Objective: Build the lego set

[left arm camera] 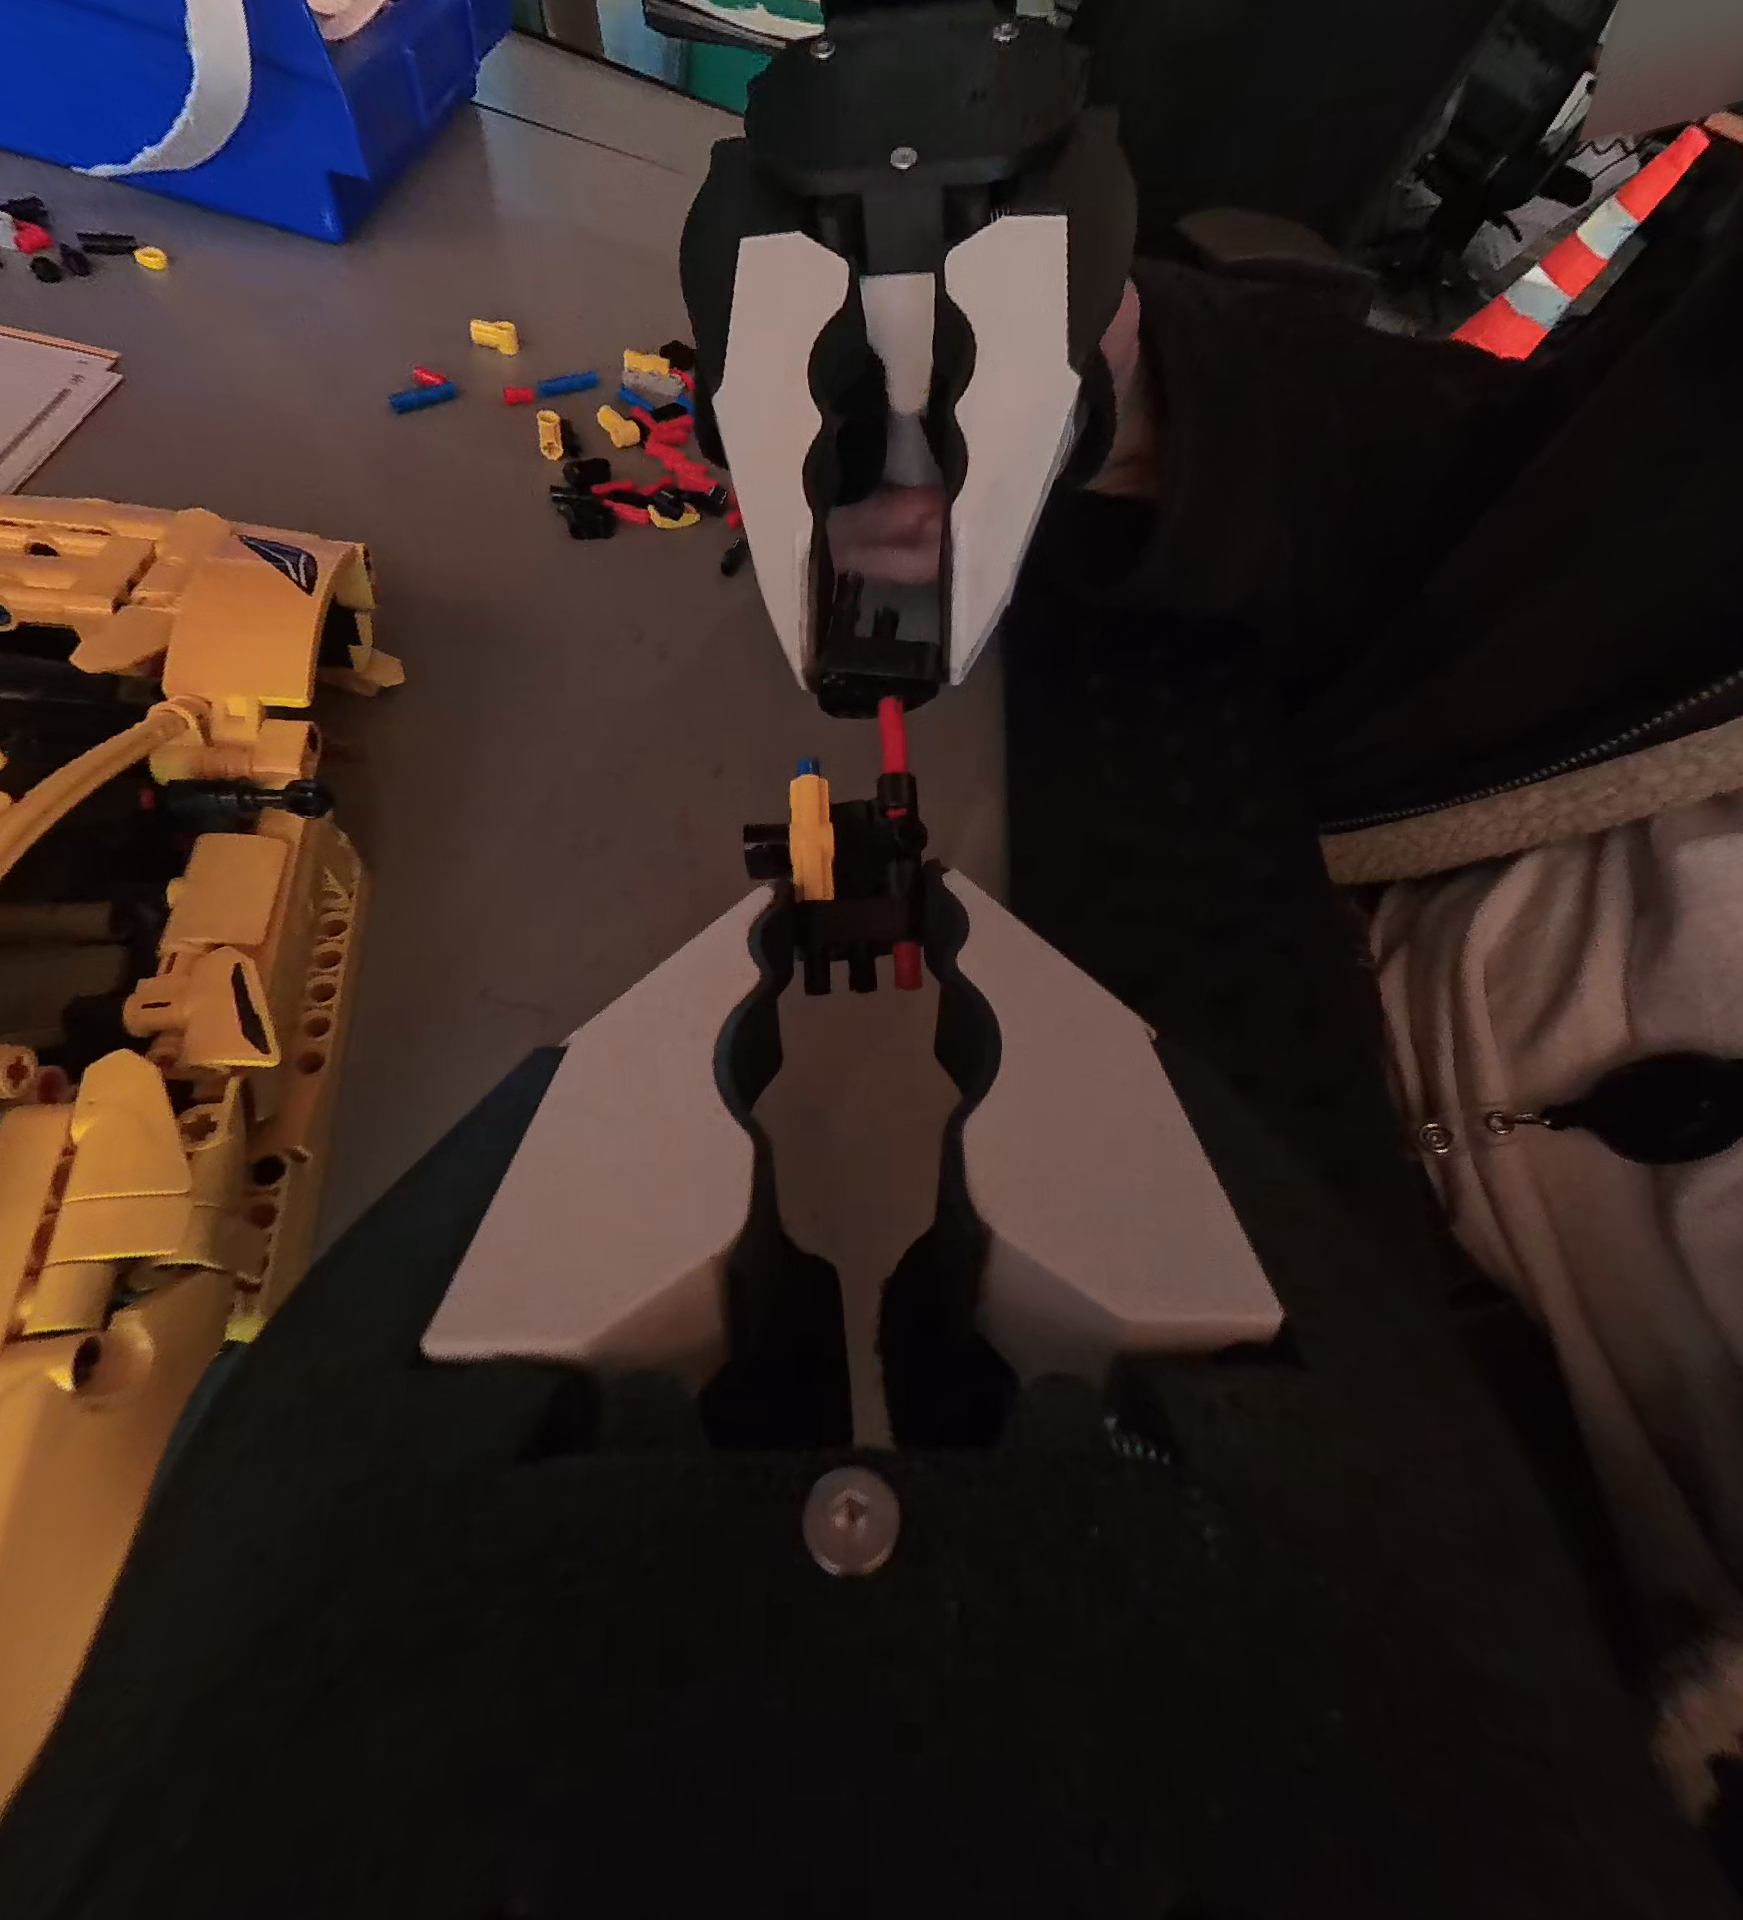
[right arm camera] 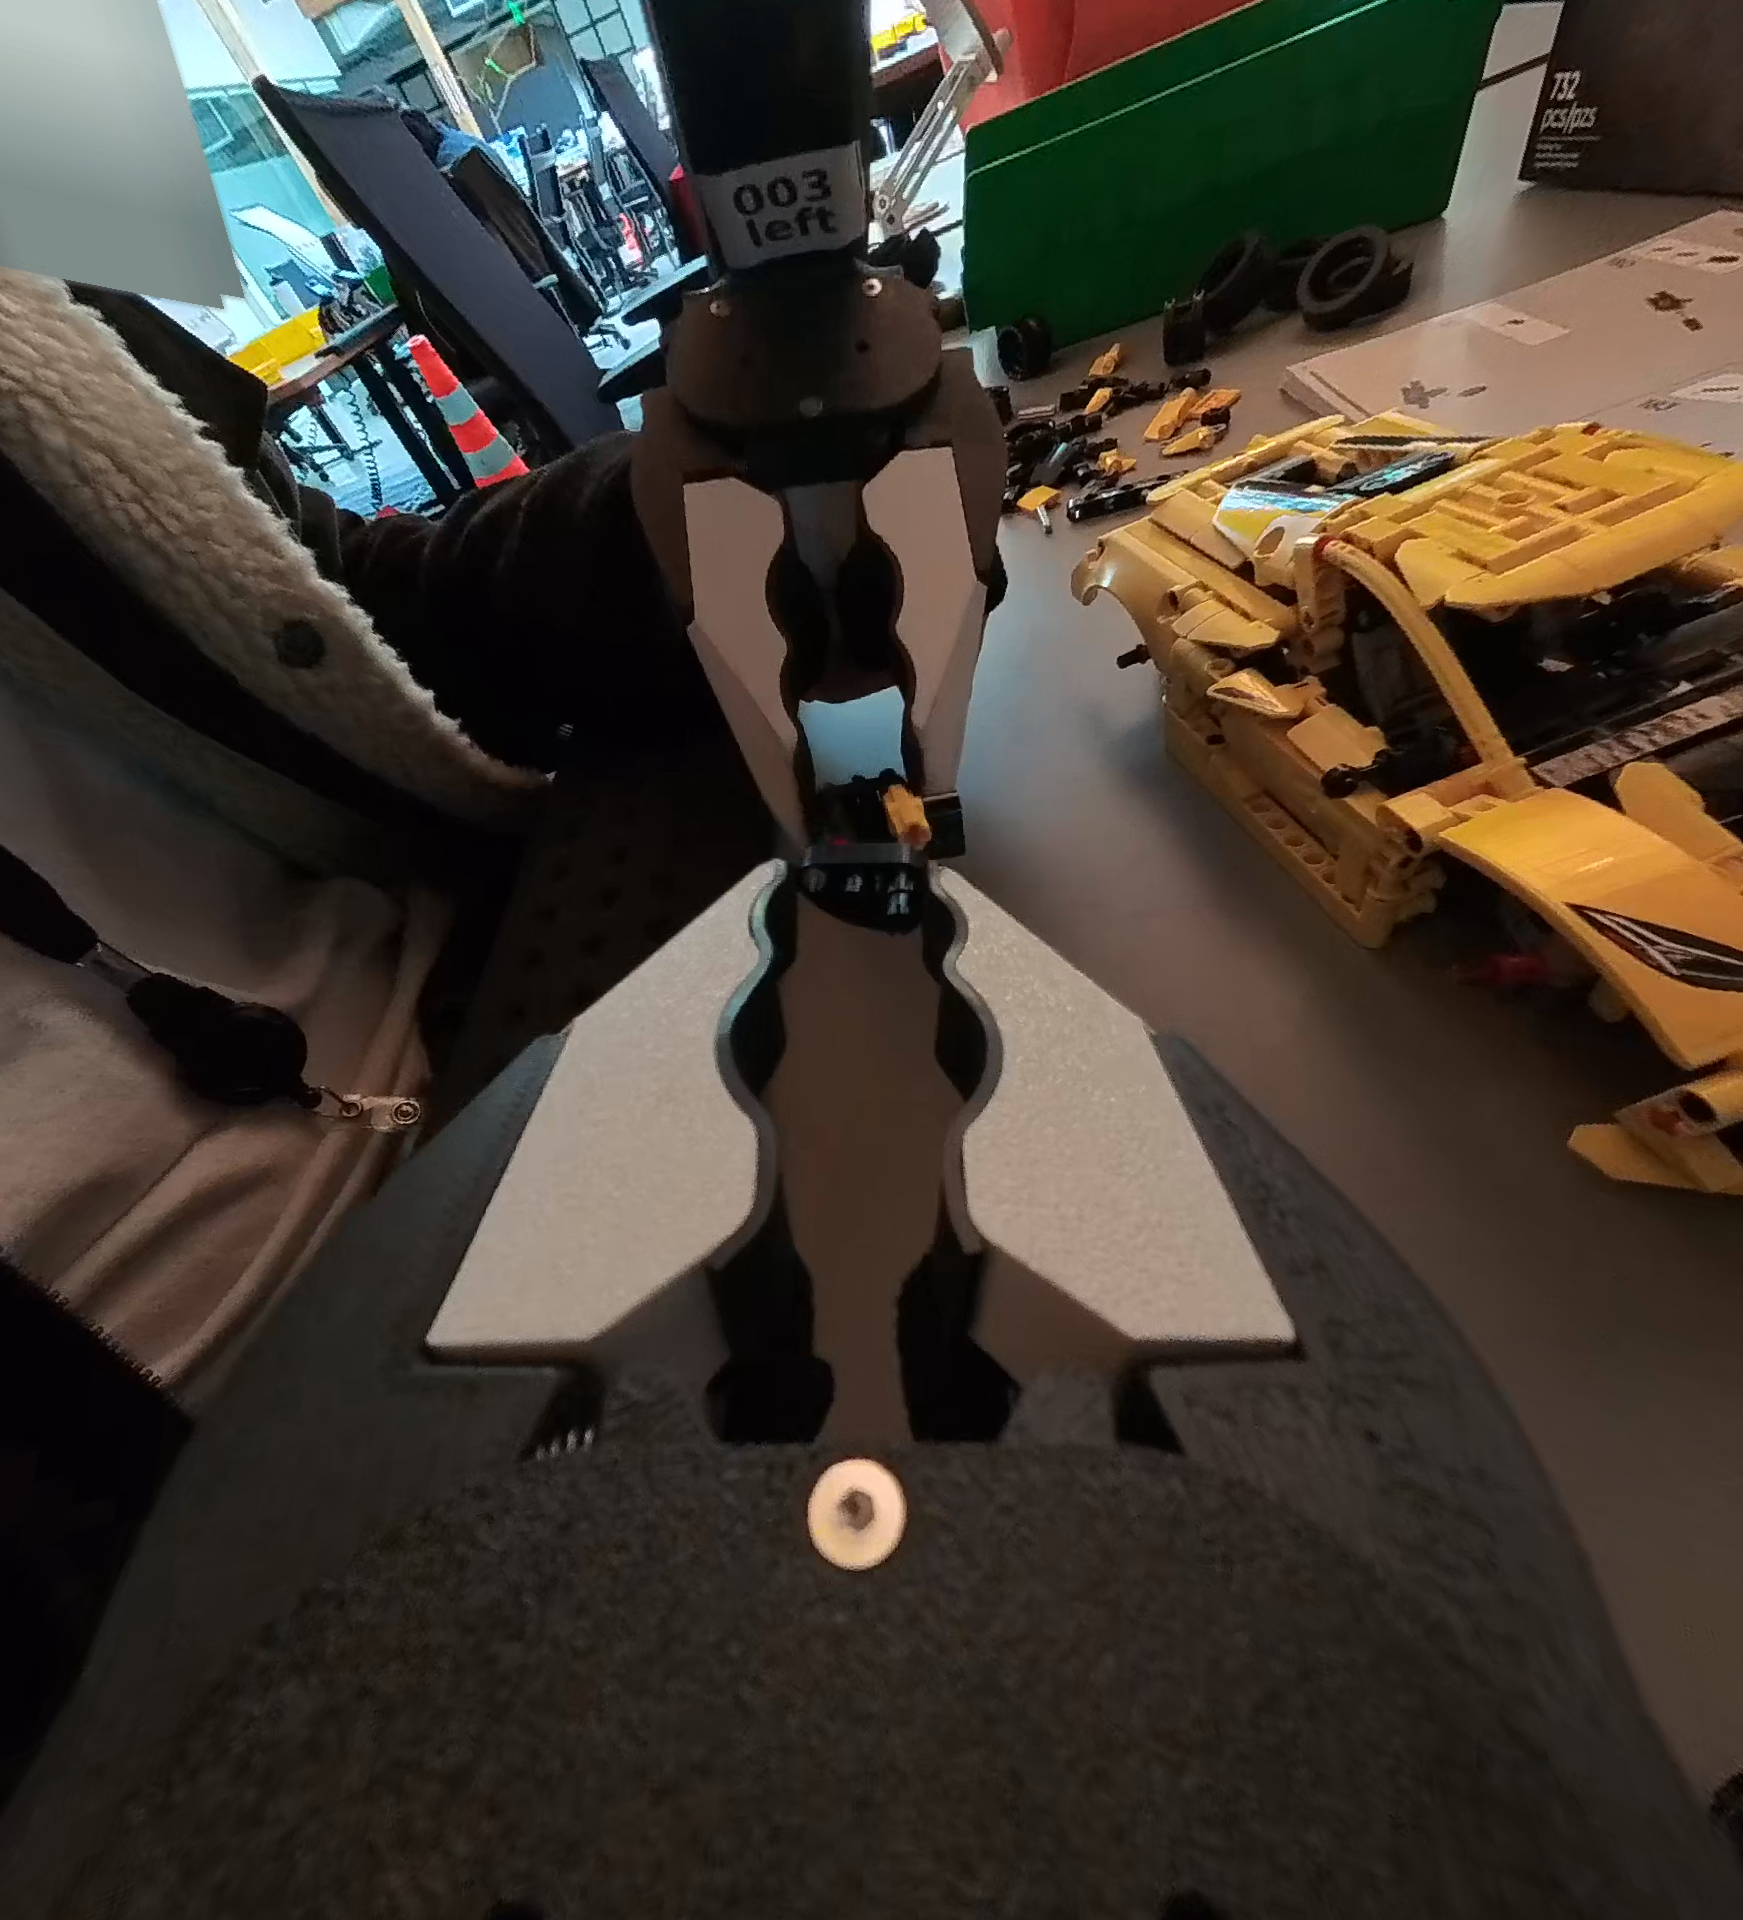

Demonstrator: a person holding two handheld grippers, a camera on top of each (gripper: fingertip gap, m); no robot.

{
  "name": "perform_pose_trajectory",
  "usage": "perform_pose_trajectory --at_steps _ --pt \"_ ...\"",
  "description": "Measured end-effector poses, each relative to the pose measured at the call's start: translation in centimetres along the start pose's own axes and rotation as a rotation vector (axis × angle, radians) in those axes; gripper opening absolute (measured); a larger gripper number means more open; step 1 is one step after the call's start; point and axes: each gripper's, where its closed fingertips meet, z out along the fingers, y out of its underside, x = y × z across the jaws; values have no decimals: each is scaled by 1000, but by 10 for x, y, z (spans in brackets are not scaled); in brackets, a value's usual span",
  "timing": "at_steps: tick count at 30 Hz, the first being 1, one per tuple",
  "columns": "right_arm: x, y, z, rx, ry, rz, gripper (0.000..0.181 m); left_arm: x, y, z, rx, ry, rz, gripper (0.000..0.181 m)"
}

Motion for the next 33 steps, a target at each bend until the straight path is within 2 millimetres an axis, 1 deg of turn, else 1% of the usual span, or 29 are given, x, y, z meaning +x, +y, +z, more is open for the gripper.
perform_pose_trajectory --at_steps 7,8,10,14,18,21,23,25,33 --pt "5 -1 -5 4 28 21 22 -3 1 2 -9 -17 -18 24" --pt "5 0 -7 -6 22 29 22 -4 1 2 -6 -26 -27 24" --pt "6 8 -10 -61 18 48 22 -5 -1 3 1 -43 -53 24" --pt "5 19 -14 -108 22 41 23 5 -1 8 4 -39 -12 24" --pt "-2 23 -20 -108 -39 81 22 15 6 16 -28 8 18 24" --pt "-8 28 -16 -135 -77 100 22 17 8 16 -31 44 6 24" --pt "-12 31 -13 -154 -93 113 23 15 9 15 -31 48 -14 24" --pt "-12 32 -11 -160 -94 120 23 15 9 15 -29 55 -24 24" --pt "-14 27 -8 -136 -104 128 23 17 12 20 -45 72 -28 24"
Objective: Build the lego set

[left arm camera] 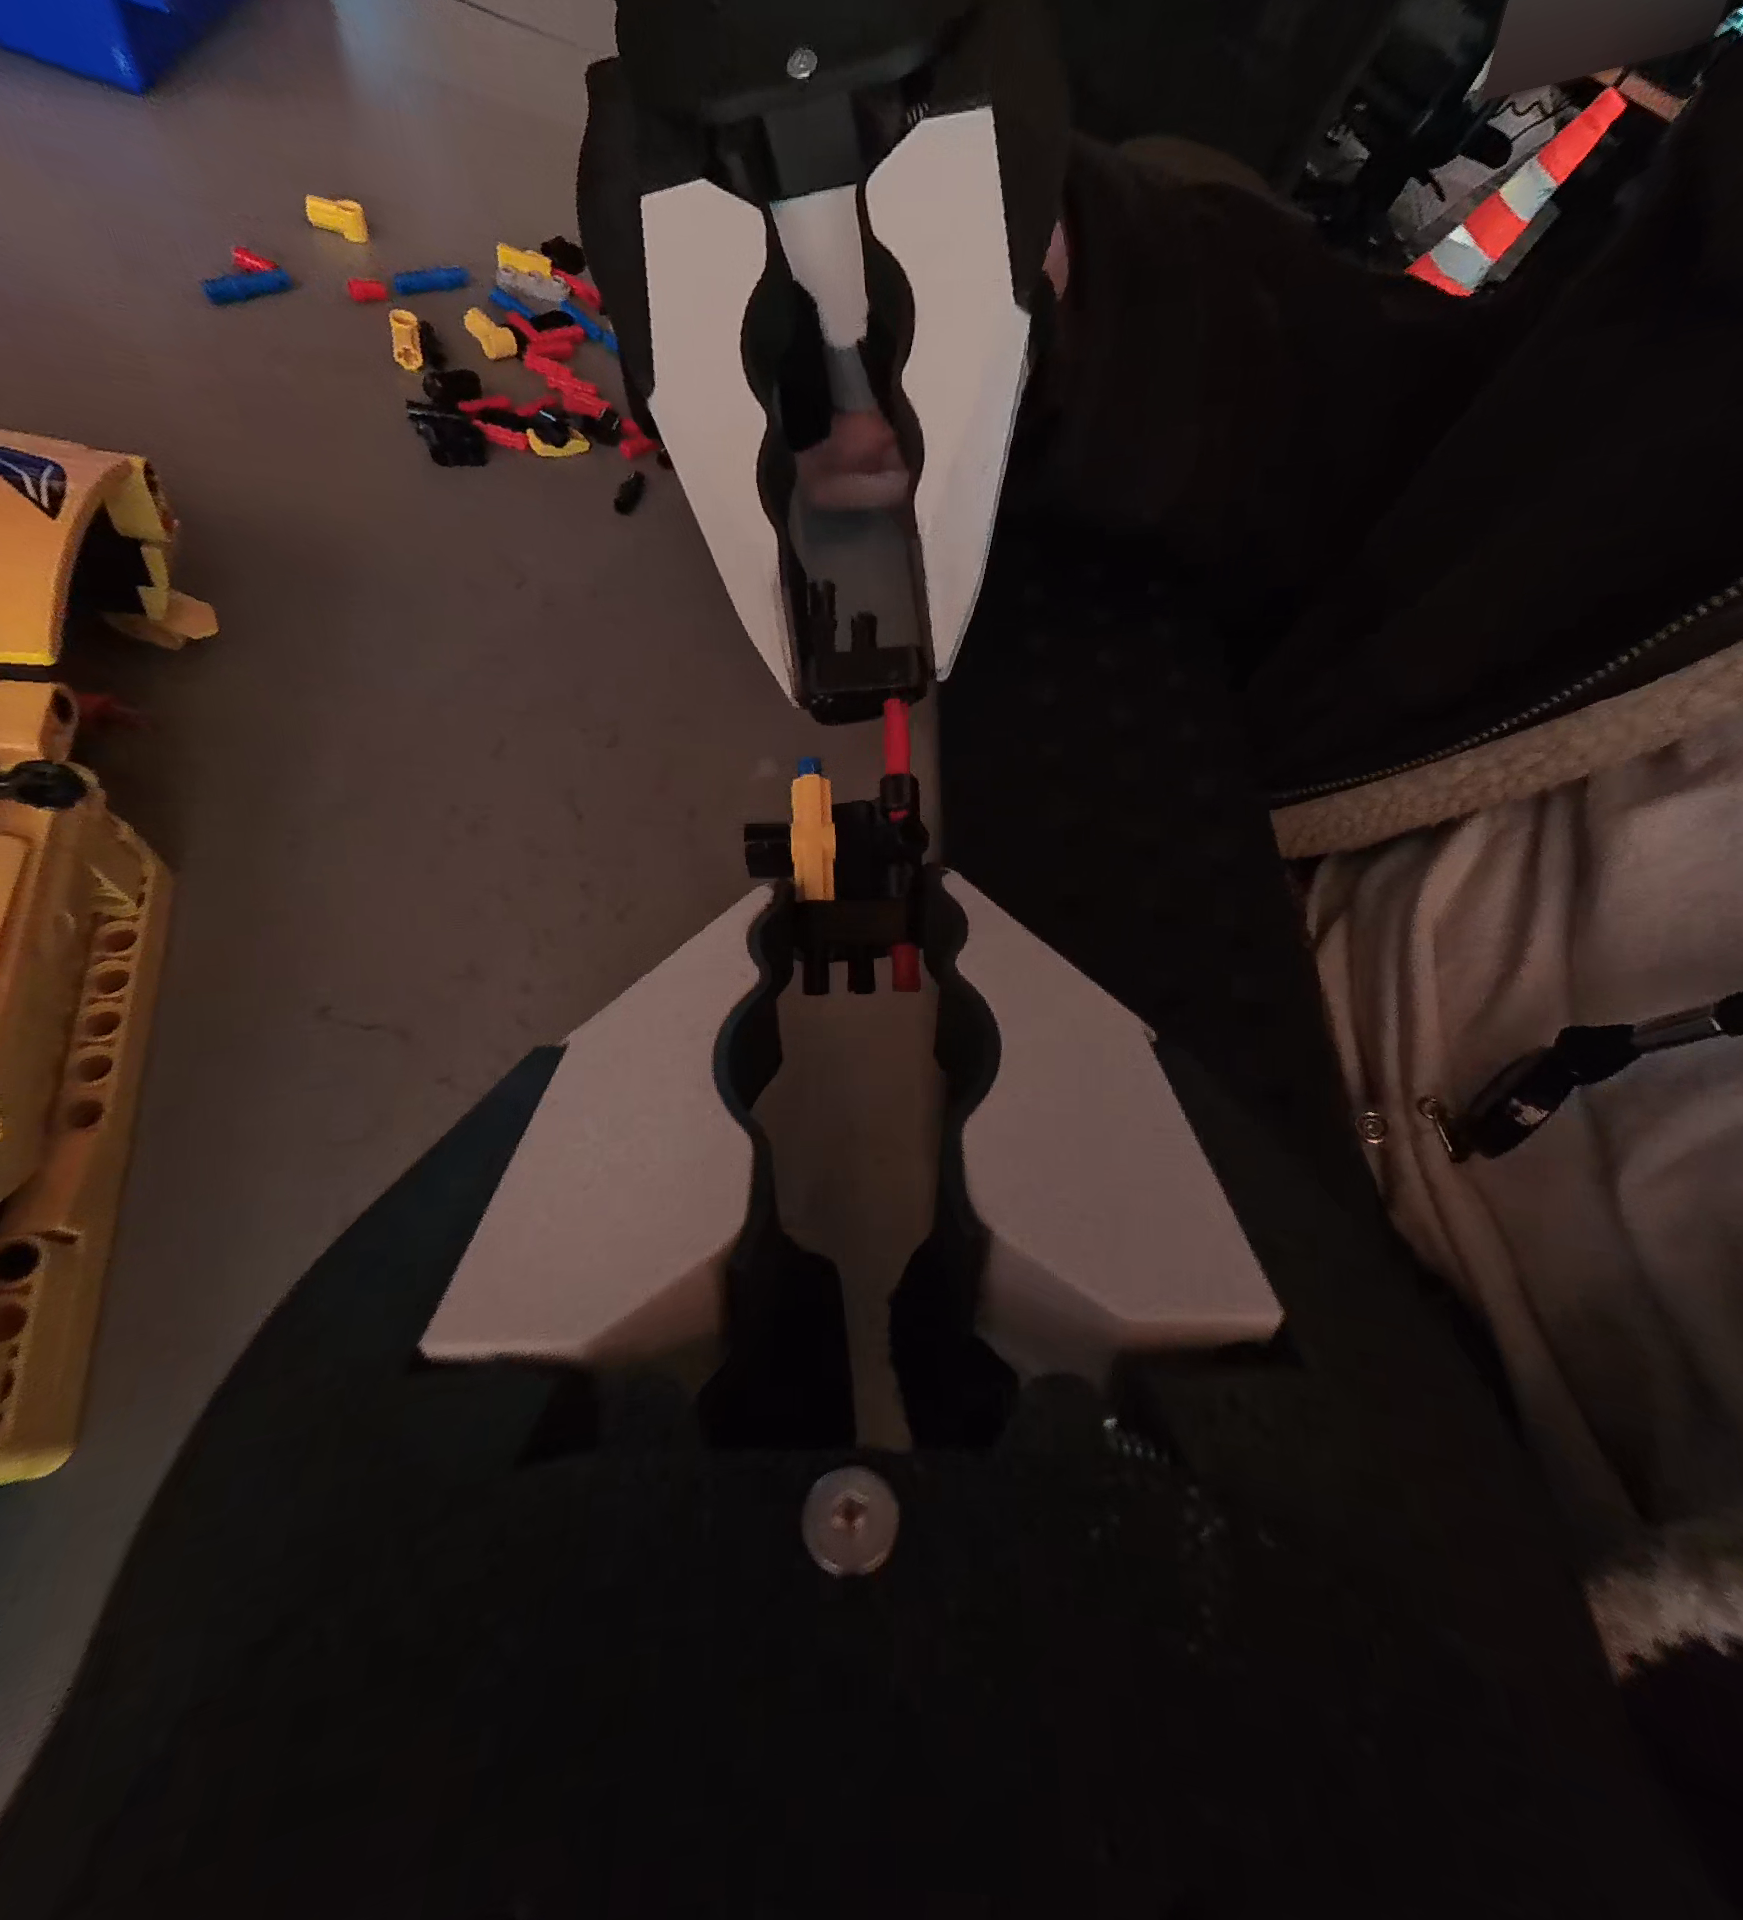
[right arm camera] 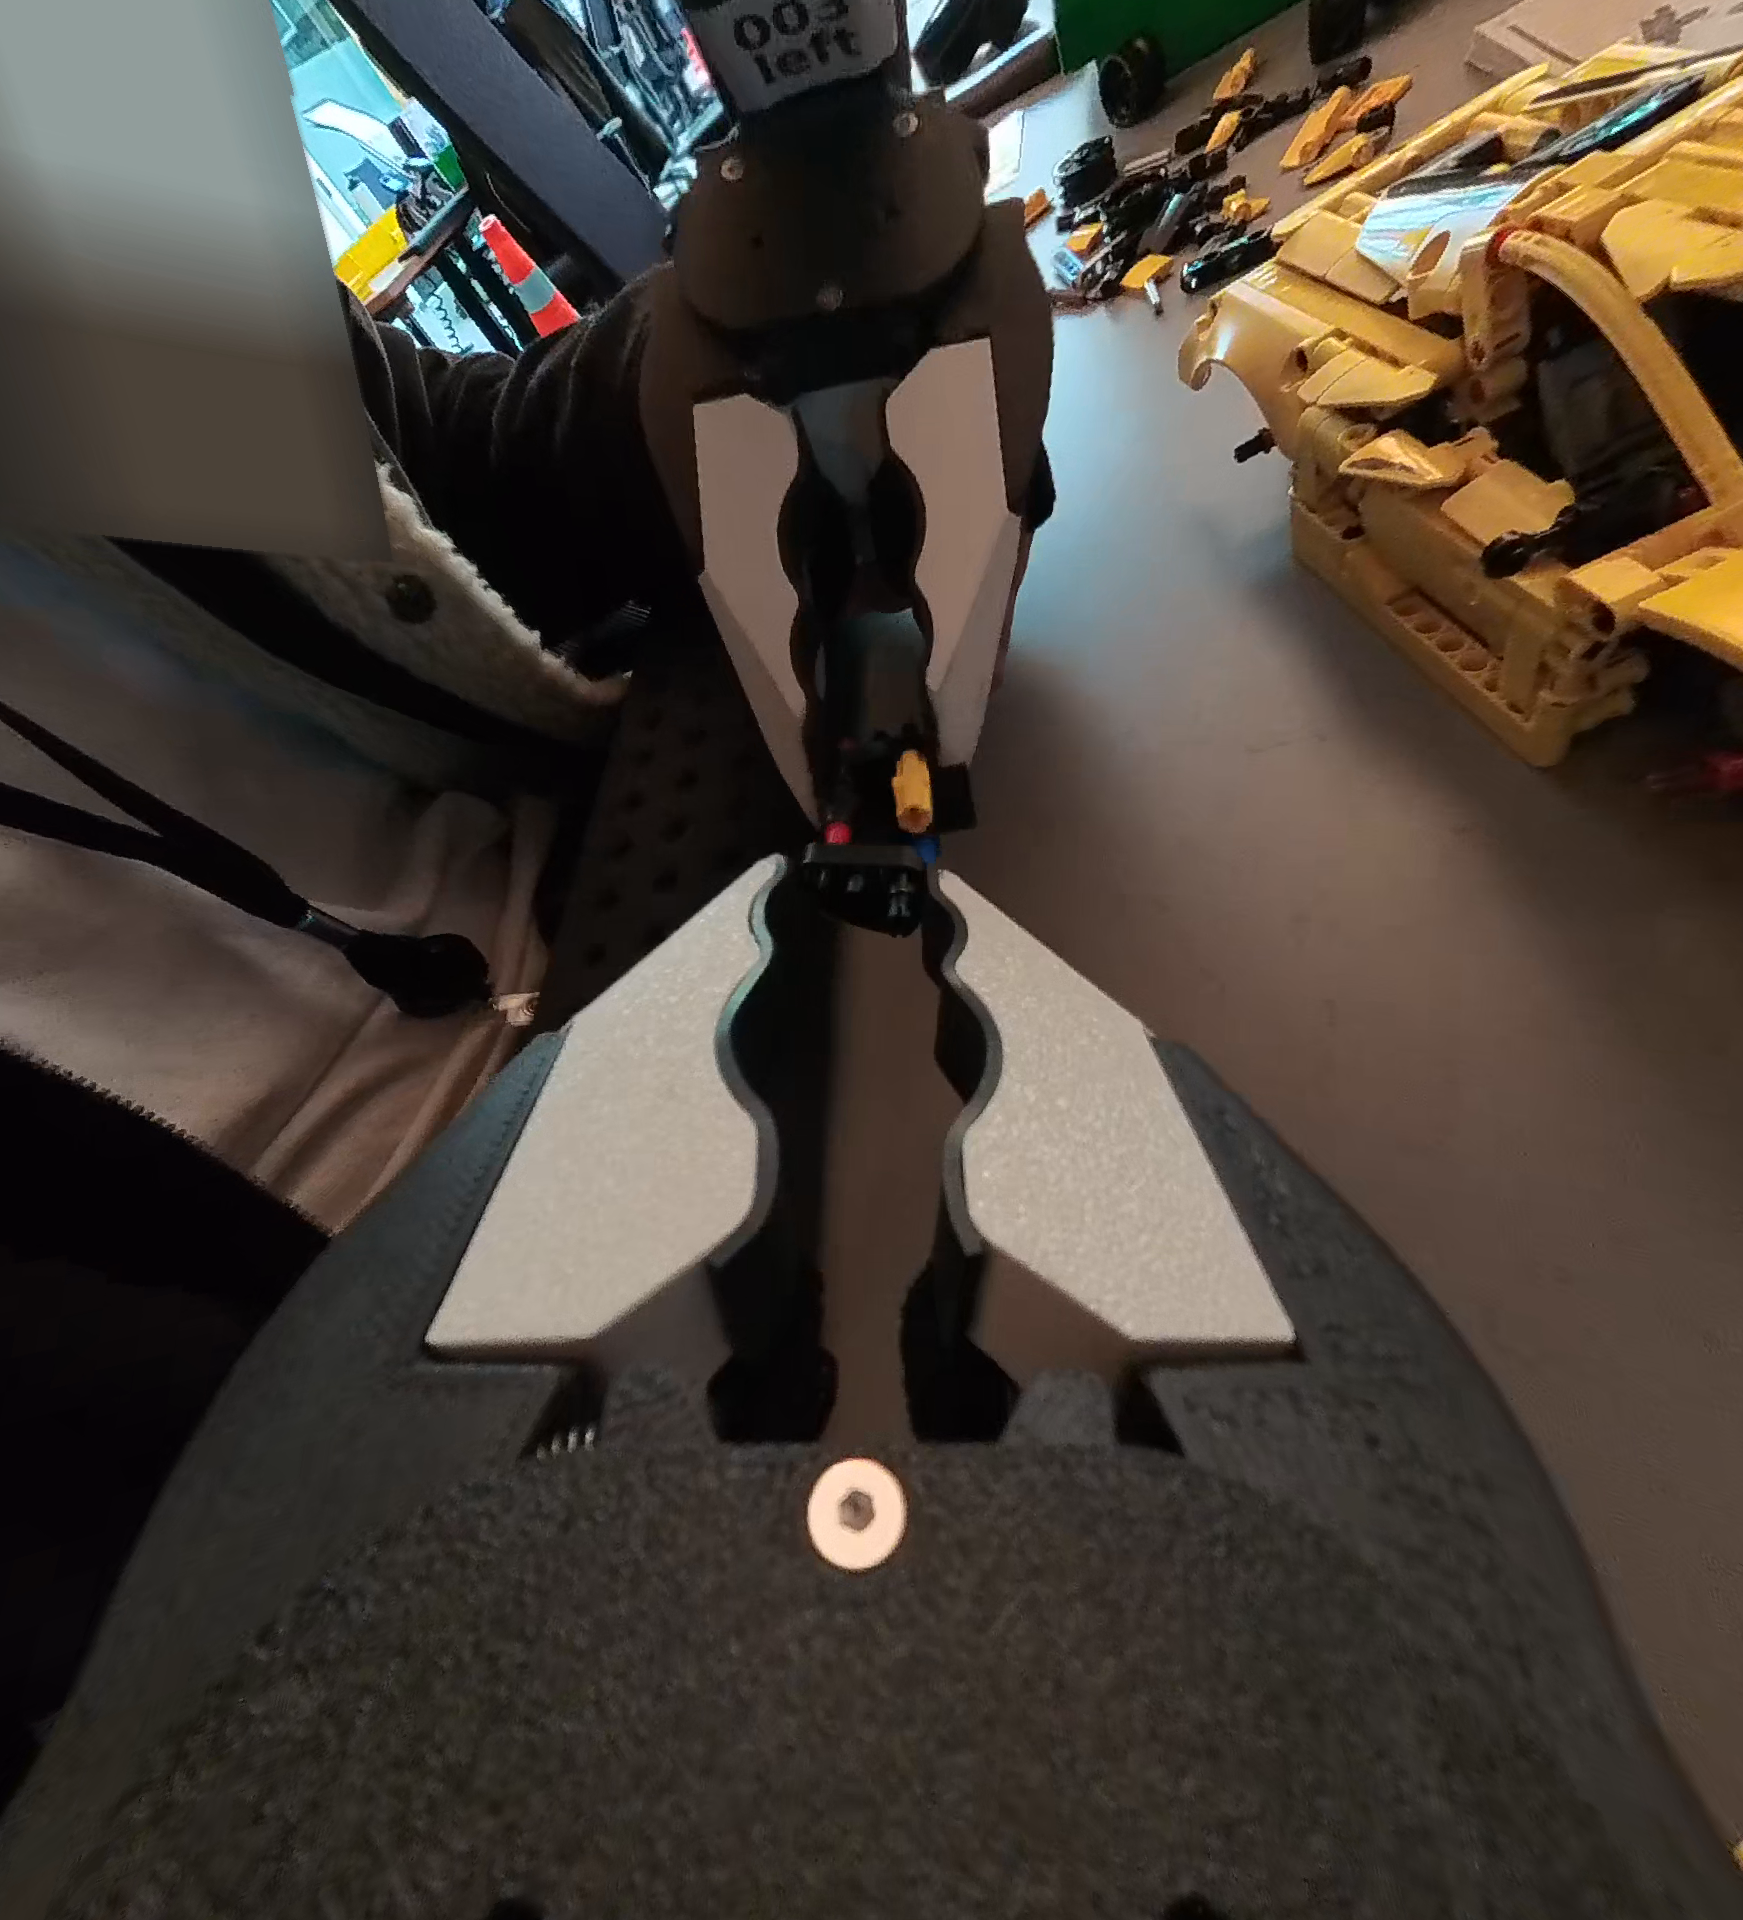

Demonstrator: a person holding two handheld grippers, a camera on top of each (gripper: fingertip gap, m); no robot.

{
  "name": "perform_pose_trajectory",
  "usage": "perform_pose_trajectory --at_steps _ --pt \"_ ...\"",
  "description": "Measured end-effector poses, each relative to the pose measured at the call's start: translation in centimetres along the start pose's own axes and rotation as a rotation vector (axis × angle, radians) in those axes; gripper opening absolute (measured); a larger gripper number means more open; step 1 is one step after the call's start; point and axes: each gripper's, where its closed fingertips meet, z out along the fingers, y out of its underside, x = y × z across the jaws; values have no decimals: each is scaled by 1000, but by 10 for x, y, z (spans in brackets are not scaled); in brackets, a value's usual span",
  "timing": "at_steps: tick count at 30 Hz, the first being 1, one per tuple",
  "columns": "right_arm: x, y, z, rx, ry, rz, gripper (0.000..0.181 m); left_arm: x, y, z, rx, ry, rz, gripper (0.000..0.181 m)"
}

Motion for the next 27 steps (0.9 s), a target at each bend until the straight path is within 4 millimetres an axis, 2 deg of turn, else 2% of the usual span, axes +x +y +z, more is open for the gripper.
perform_pose_trajectory --at_steps 20,27 --pt "5 4 1 -19 22 3 22 -4 -3 -2 8 -33 5 24" --pt "7 -10 -2 45 81 -68 22 -5 -11 -2 62 2 -70 24"
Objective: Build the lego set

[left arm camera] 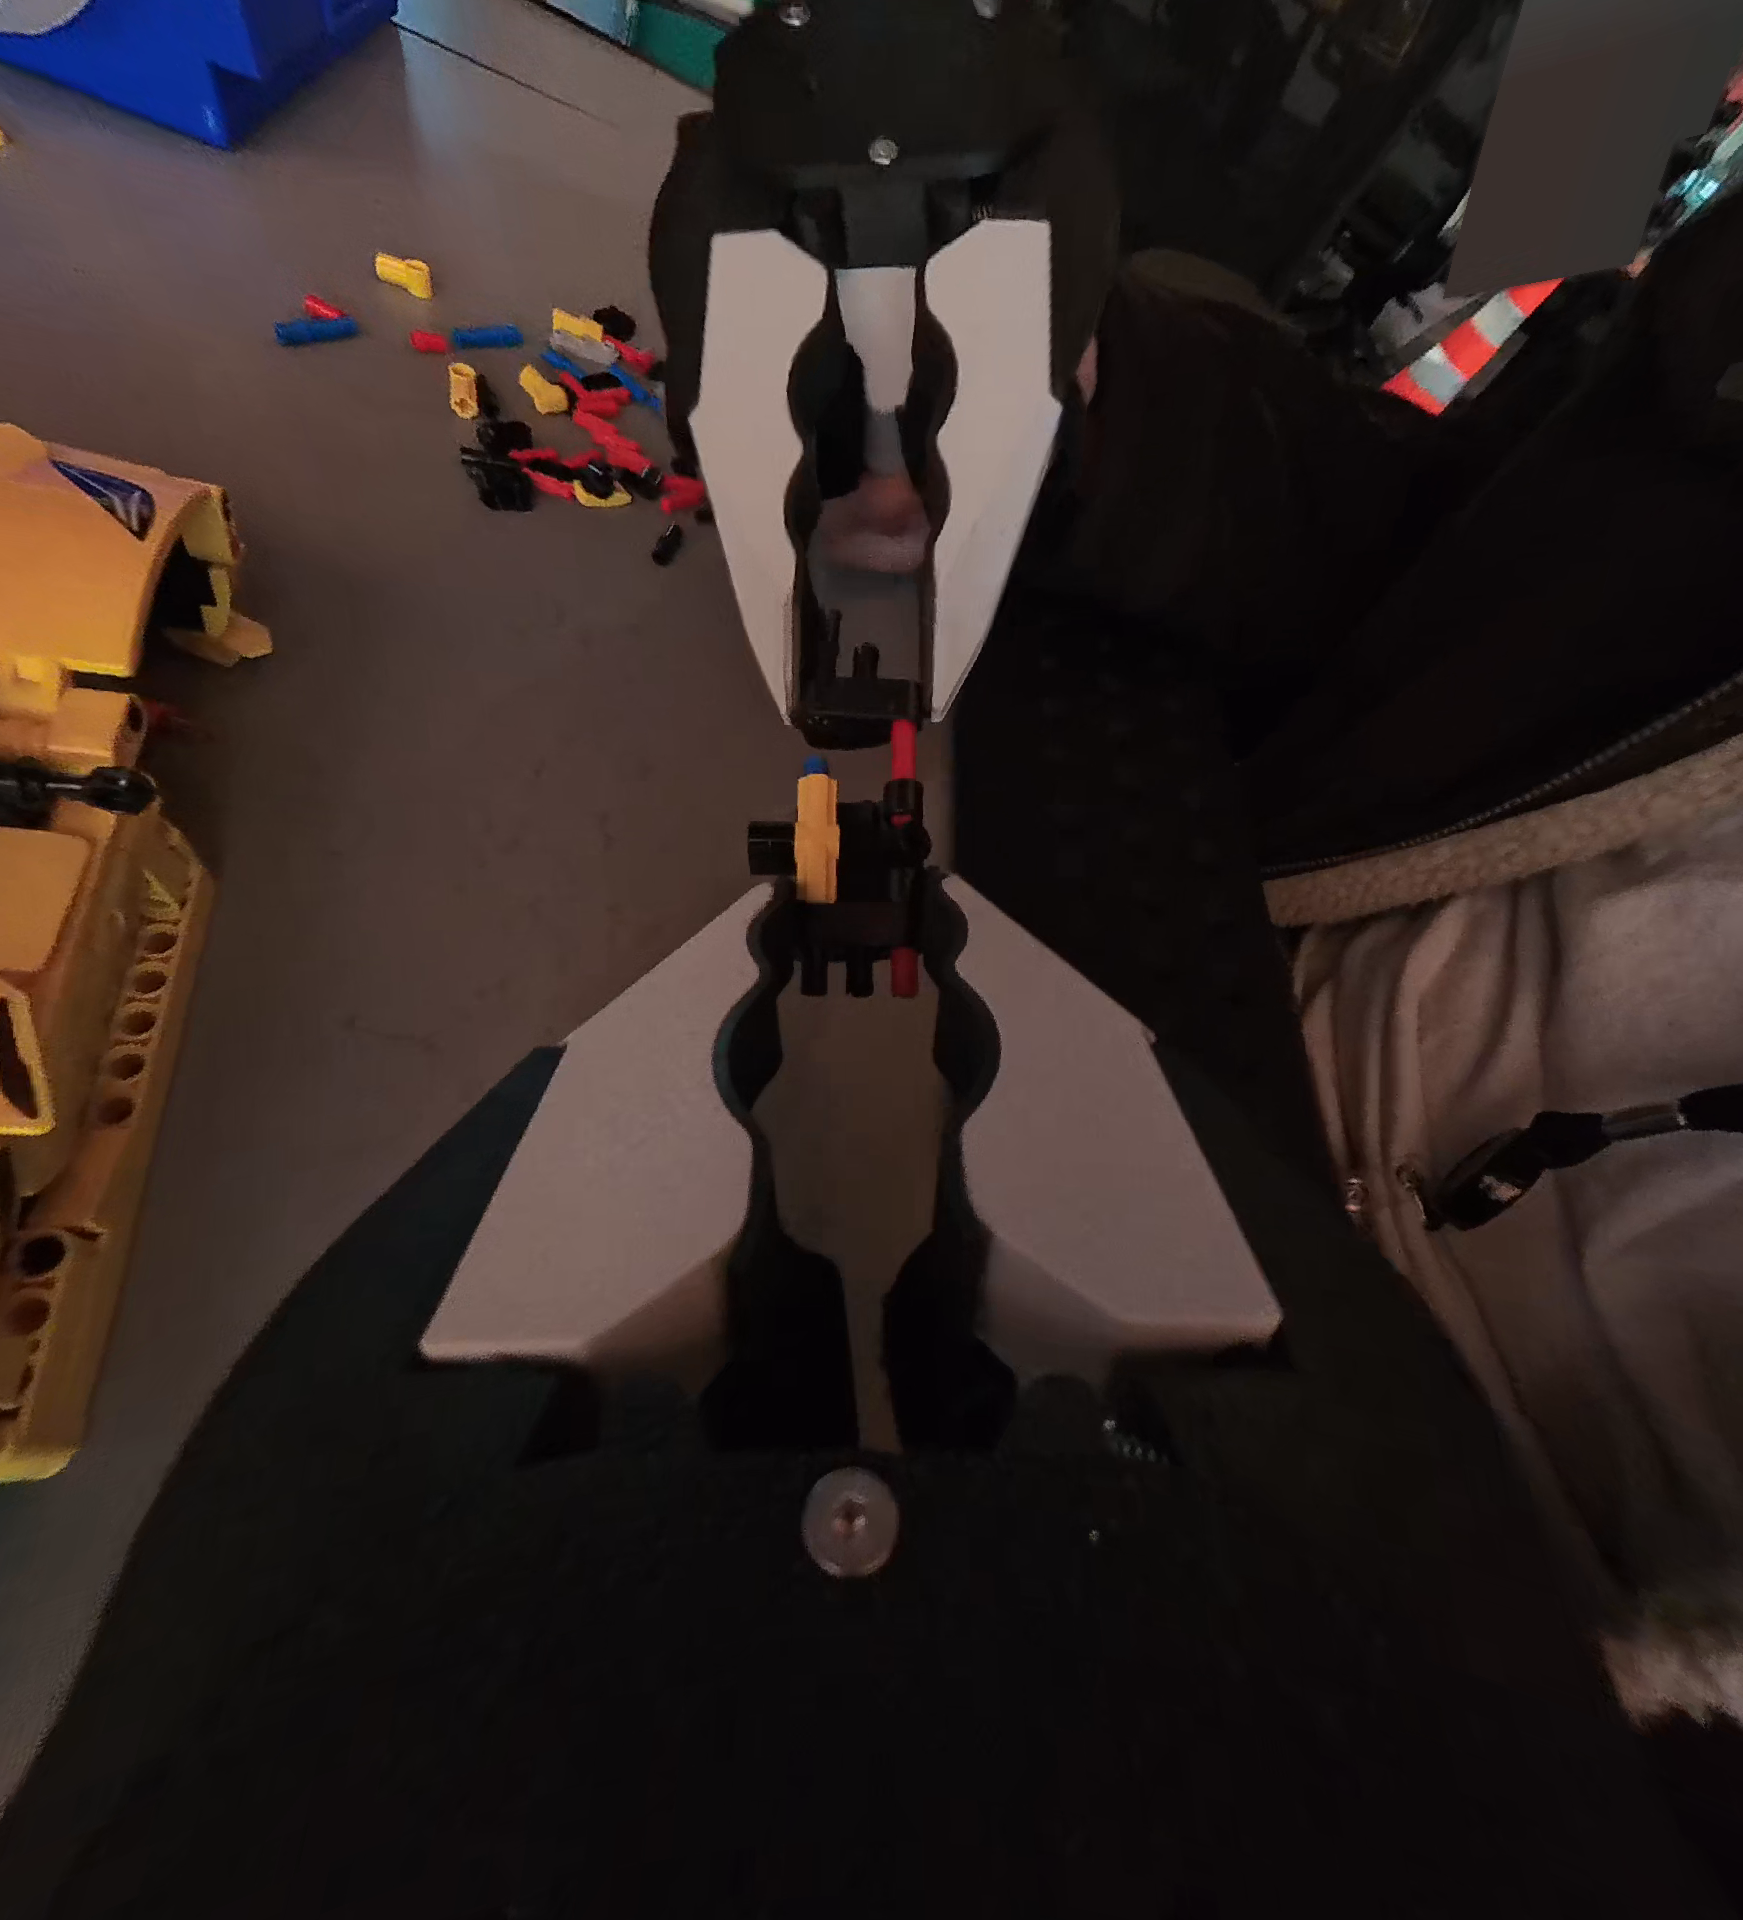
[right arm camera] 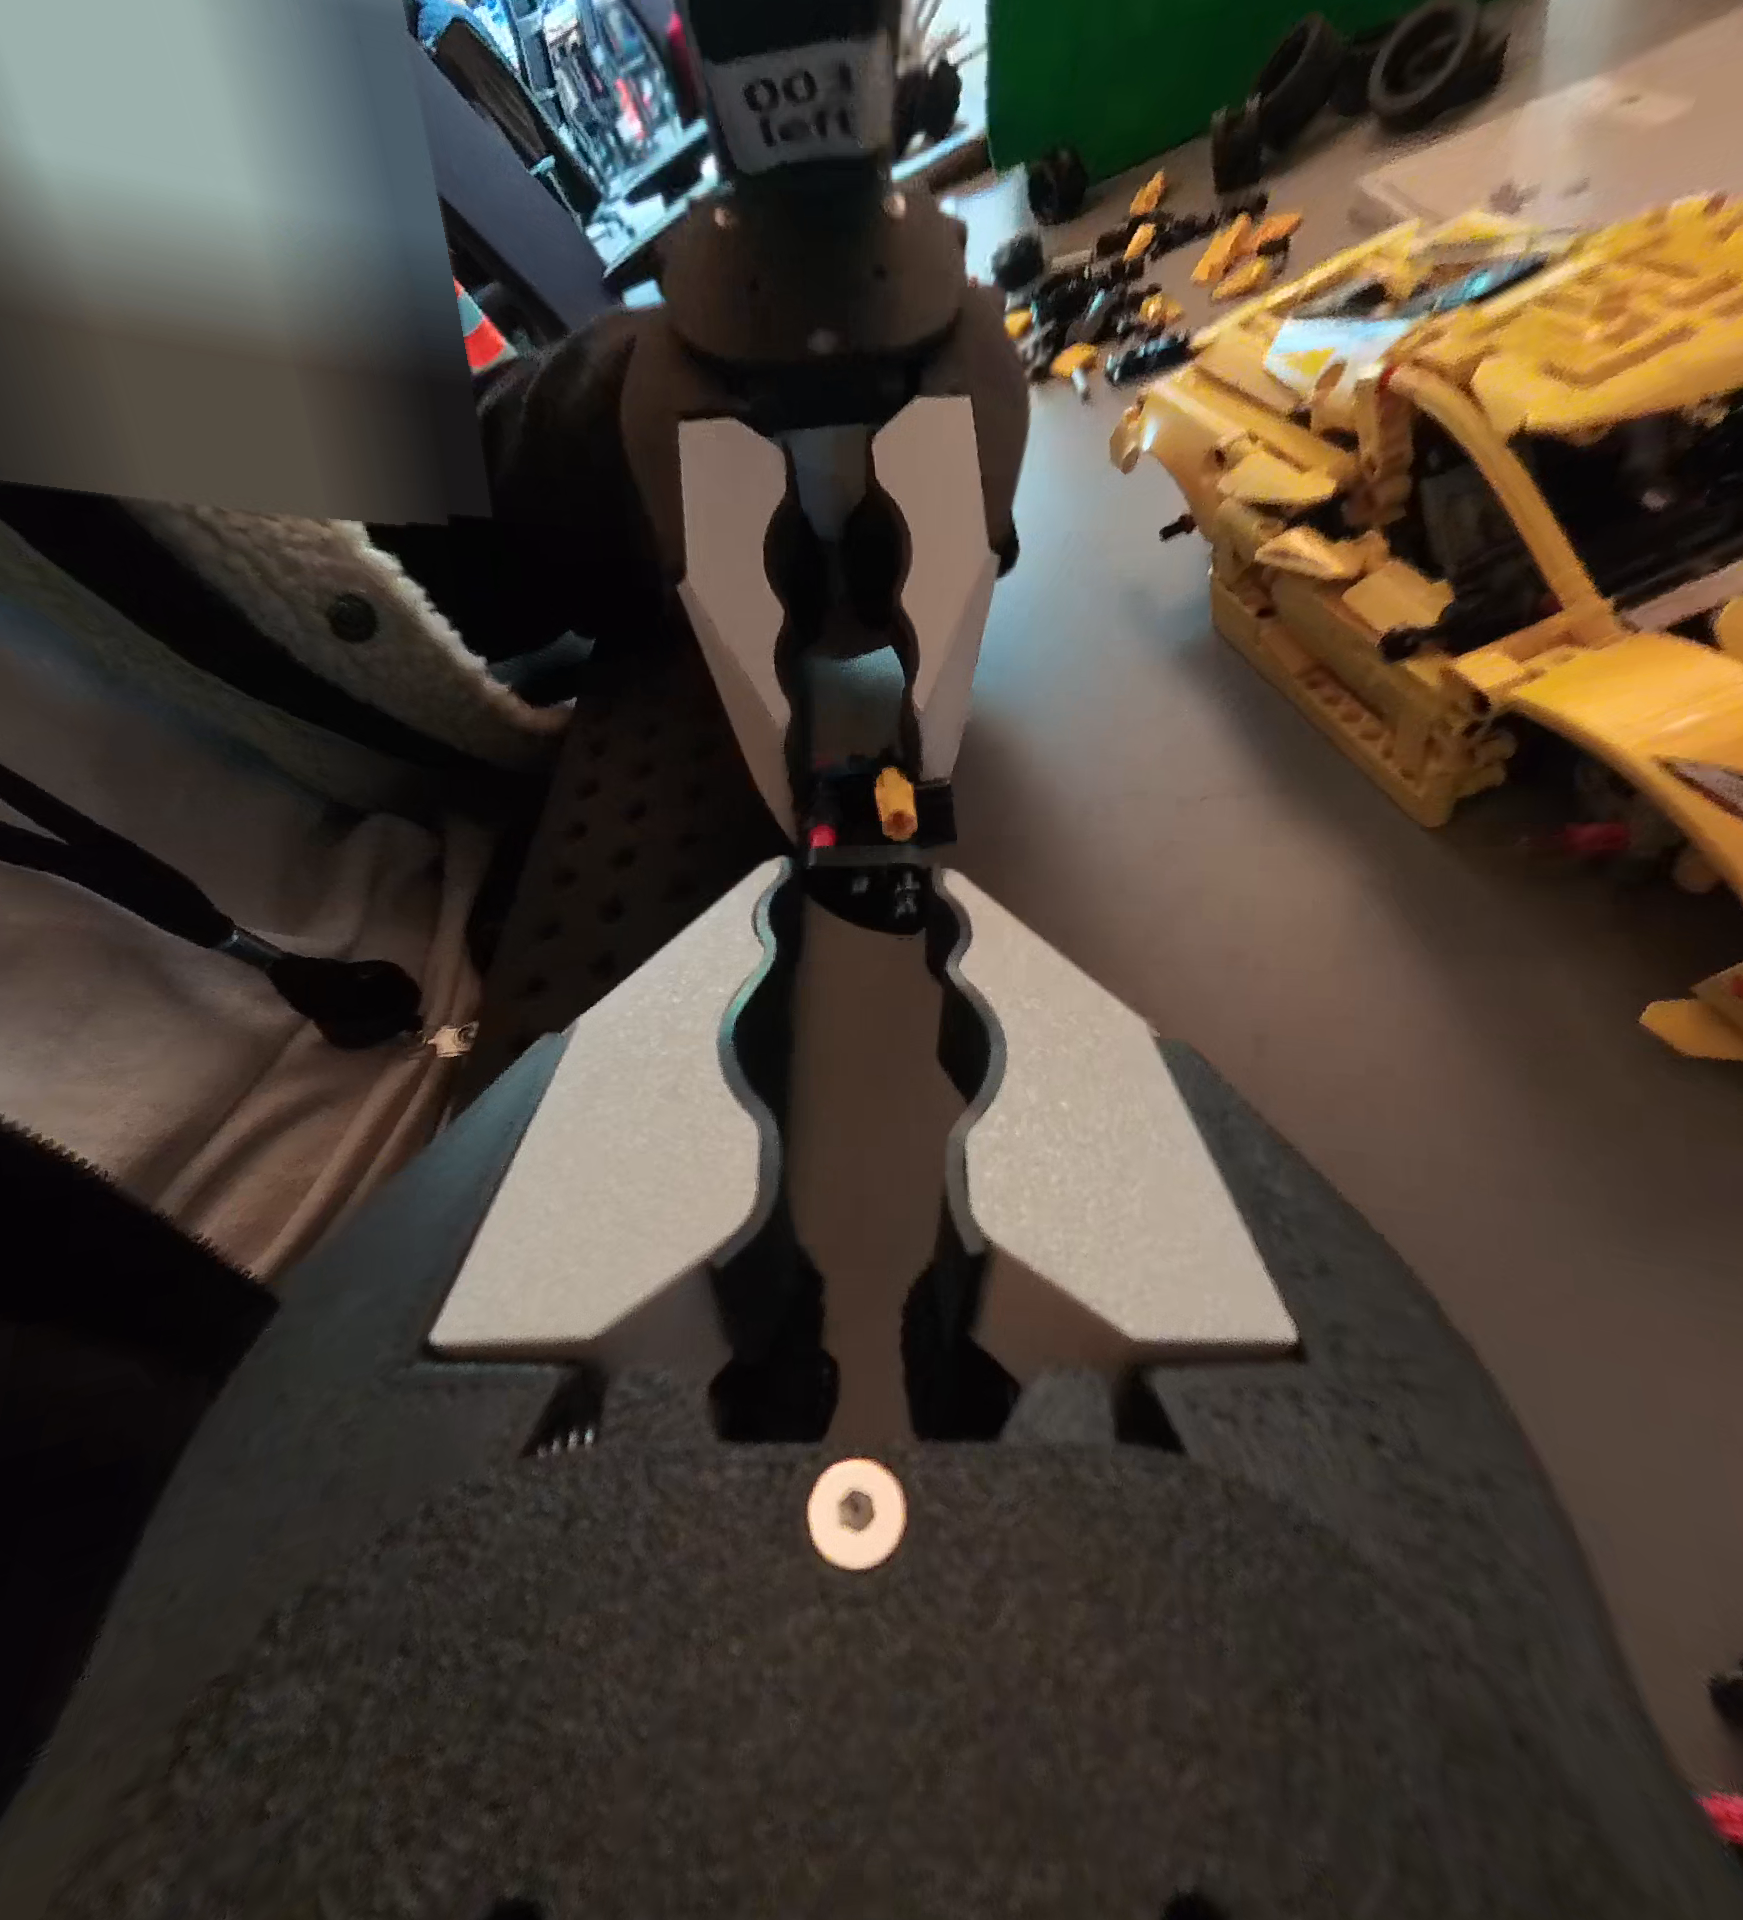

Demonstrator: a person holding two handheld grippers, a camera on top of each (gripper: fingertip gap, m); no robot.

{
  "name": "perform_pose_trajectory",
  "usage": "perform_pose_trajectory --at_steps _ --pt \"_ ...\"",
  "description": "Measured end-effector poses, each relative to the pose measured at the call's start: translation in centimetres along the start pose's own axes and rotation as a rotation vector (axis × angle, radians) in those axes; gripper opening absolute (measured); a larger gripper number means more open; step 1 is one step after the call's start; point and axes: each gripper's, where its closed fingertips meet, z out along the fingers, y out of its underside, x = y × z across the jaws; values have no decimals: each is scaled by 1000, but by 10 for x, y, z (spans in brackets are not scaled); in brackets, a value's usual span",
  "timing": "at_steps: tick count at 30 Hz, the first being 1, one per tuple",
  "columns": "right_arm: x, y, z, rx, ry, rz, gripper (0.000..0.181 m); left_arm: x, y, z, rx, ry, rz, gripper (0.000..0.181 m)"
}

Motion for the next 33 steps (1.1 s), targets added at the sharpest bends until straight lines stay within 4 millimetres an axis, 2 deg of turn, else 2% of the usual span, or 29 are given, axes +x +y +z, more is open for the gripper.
perform_pose_trajectory --at_steps 8,19,26,33 --pt "-1 0 2 -1 9 -37 22 2 0 1 0 22 -23 24" --pt "-4 -5 0 38 -46 30 22 4 -7 0 18 -13 54 24" --pt "-2 -5 2 49 -15 -53 22 4 -6 -1 16 9 7 23" --pt "-6 -10 1 80 -48 -23 22 7 -10 -2 36 26 10 23"
